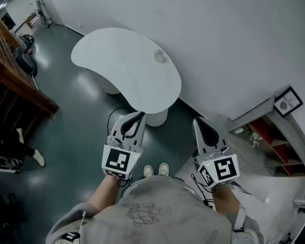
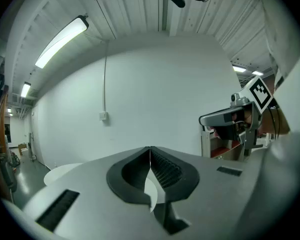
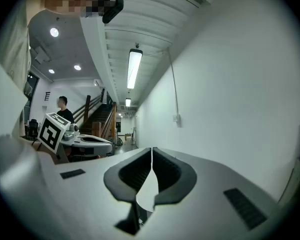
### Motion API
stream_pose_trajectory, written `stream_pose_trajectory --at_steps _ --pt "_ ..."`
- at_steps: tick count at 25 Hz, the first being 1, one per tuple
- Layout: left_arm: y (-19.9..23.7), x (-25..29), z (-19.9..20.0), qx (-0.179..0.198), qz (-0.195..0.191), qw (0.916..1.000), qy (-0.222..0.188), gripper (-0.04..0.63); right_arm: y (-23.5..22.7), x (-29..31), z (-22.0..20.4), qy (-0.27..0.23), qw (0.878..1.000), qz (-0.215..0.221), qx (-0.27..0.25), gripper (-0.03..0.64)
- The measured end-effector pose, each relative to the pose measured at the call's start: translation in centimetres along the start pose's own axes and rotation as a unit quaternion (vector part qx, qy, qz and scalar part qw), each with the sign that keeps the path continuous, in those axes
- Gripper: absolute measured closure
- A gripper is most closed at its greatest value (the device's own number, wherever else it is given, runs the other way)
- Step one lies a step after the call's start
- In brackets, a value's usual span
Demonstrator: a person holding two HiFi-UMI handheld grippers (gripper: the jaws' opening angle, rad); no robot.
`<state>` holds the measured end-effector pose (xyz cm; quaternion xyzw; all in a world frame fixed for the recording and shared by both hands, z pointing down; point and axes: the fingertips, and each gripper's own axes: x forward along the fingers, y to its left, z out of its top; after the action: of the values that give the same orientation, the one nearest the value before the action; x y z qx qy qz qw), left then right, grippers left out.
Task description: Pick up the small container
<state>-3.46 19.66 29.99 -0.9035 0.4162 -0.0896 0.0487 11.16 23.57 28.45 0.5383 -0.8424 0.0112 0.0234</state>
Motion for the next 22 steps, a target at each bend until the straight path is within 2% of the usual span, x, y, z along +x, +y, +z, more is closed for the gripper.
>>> stream_pose_trajectory --at_steps 6,14,22 --pt "0.5 -1.2 0.7 0.030 0.024 0.9991 -0.018 0.577 0.7 -0.5 -0.2 0.001 1.000 0.006 0.002 0.584" --pt "0.1 -1.6 0.3 0.016 0.024 0.9995 -0.011 0.577 1.5 -1.0 0.1 -0.004 1.000 0.017 -0.007 0.584" --pt "-1.1 -1.2 0.3 0.018 0.023 0.9996 -0.004 0.577 1.5 -1.5 -0.7 -0.001 0.999 0.033 0.004 0.584"
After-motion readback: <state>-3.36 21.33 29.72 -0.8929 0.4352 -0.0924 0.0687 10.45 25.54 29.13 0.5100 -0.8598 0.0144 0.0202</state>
